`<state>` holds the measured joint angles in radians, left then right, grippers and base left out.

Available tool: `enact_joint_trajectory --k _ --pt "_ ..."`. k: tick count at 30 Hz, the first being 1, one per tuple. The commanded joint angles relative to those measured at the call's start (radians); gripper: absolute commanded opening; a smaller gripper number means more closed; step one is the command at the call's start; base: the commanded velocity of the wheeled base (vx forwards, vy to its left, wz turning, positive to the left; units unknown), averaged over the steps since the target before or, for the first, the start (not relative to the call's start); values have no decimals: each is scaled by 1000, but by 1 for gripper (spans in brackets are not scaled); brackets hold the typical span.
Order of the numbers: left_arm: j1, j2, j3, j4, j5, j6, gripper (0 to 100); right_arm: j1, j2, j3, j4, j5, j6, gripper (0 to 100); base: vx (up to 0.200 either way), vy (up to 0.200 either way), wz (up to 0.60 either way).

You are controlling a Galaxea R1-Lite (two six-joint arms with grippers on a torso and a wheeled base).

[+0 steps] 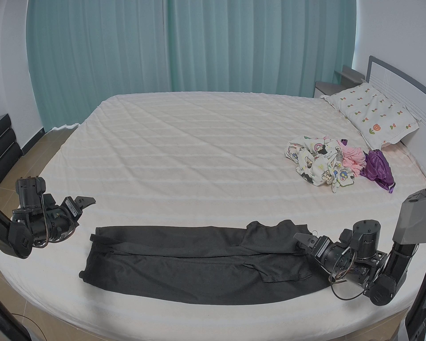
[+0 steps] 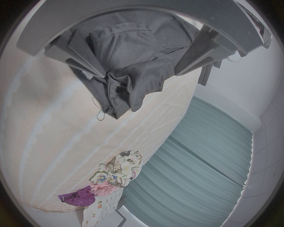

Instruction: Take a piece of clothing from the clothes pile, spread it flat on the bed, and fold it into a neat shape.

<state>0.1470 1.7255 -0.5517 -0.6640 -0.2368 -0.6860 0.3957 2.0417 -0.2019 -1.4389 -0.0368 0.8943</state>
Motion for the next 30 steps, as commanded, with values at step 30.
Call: enact_joint_trajectory --k 30 --pt "-133 259 65 -143 217 -142 100 5 12 39 -41 0 2 100 0 0 0"
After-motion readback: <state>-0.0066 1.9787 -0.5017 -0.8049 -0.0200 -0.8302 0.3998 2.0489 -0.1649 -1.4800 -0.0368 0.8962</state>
